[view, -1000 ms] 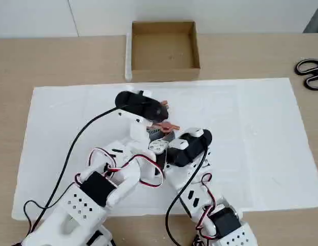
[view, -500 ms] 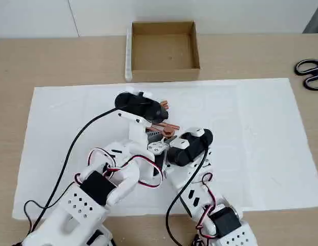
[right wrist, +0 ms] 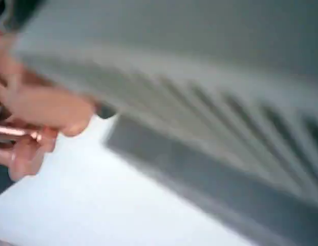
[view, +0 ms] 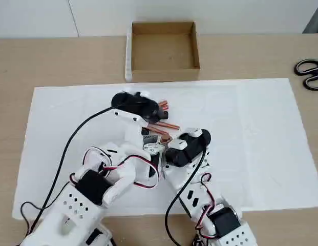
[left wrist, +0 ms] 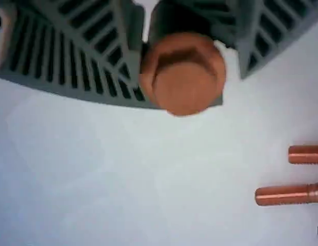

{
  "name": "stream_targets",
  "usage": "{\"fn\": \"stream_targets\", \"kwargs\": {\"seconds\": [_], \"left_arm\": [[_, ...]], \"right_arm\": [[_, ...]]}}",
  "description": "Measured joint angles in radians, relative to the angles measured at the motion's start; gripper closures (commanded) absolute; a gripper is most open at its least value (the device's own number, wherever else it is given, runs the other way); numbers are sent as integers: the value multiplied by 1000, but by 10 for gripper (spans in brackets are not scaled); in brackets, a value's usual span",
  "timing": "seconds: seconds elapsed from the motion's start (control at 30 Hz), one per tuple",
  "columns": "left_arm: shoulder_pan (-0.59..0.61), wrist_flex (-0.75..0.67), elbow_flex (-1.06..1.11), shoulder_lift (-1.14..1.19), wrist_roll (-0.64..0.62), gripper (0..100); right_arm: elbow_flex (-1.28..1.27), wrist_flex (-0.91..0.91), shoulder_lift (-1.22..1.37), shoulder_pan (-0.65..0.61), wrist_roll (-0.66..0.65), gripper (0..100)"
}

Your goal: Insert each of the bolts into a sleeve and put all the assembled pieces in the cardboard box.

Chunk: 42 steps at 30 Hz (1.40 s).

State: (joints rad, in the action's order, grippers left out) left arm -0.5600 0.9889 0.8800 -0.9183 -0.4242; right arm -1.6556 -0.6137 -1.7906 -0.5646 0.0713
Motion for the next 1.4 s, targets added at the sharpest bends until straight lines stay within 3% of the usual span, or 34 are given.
{"fn": "stream_targets", "kwargs": {"seconds": [0.23, 0.47, 0.67, 0.83, 0.93, 1.13, 1.4], "left_arm": [[37, 106, -71, 0, -2, 884], [91, 221, -126, 0, 77, 884], [324, 364, -290, 0, 216, 884], [588, 371, -327, 0, 431, 884], [663, 373, -327, 0, 489, 884], [697, 373, -327, 0, 503, 883], [703, 376, -313, 0, 503, 883]], "right_arm": [[2, 0, 0, 5, 0, 995], [2, 0, 0, 5, 0, 995], [2, -21, 0, 84, 0, 995], [31, -69, 0, 152, 0, 995], [110, -69, 18, 204, -11, 995], [405, -69, 282, 222, -61, 995], [1054, -58, 1003, 281, -83, 995]]}}
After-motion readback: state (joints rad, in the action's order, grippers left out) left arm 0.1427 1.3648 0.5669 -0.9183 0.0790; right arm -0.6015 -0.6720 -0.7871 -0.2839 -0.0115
